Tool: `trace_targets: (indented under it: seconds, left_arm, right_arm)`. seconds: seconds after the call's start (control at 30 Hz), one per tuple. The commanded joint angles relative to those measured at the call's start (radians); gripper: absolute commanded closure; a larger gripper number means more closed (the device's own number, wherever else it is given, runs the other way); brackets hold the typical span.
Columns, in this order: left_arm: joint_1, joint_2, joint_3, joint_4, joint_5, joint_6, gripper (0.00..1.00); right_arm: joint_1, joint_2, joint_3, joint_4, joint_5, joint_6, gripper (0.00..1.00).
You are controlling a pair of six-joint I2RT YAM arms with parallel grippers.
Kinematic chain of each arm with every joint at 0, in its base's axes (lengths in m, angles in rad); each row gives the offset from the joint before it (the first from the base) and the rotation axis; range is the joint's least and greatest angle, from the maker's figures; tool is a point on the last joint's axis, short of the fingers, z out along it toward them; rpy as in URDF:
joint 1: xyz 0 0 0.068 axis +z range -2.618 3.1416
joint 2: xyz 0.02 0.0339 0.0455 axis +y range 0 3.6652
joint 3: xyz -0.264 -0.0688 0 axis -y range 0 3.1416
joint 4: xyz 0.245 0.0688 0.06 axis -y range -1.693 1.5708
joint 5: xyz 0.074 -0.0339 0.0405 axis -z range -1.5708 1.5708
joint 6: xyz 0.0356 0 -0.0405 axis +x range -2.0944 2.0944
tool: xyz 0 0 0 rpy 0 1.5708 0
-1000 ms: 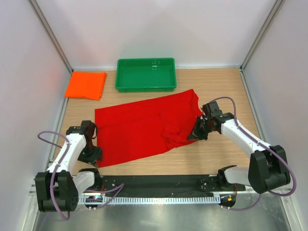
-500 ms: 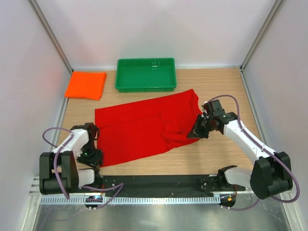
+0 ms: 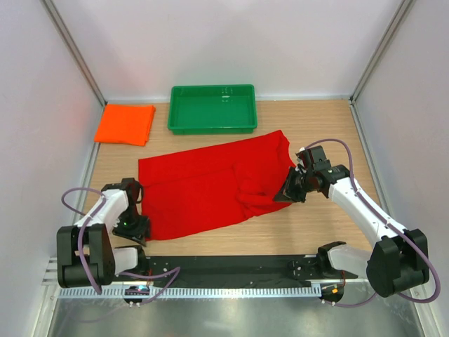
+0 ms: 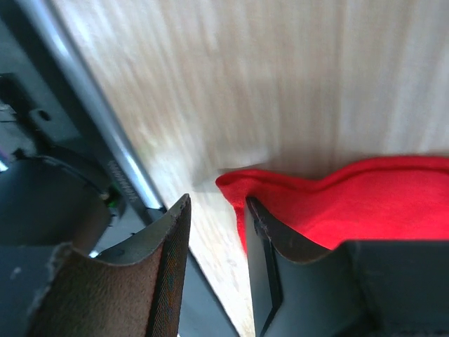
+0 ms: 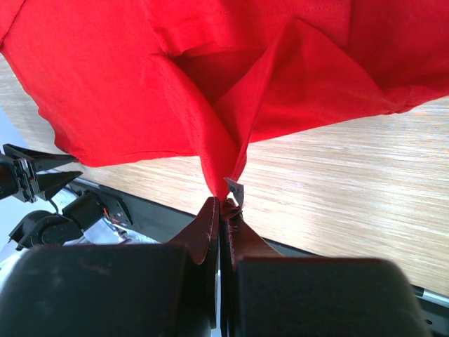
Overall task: Fold and stack the t-shirts
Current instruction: Fold the tshirt
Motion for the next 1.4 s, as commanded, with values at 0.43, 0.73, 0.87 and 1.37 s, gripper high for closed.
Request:
trace_targets:
  seconds: [0.43,0.73,0.87,1.37]
  left_arm:
    - [0.007,0.001,0.040,0.063,-0.013,-0.042,0.57]
    - [0.007,0.101,0.047,0.132,-0.037,0.001,0.85]
    - [0.007,0.084,0.036,0.151,-0.028,0.016,1.00]
    - [0.007,-0.079,0.065,0.010,-0.020,0.062,1.00]
  right_arm:
    - [-0.006,-0.027,0.034,0.002,-0.002,0.018,0.99]
    - [-0.006,-0.048,0.042,-0.021,0.015,0.020,0.99]
    - [-0.006,-0.064,0.058,-0.047,0.030,0.017,0.99]
    - [-0.007,-0.231,0.167,-0.249,0.082,0.024,0.99]
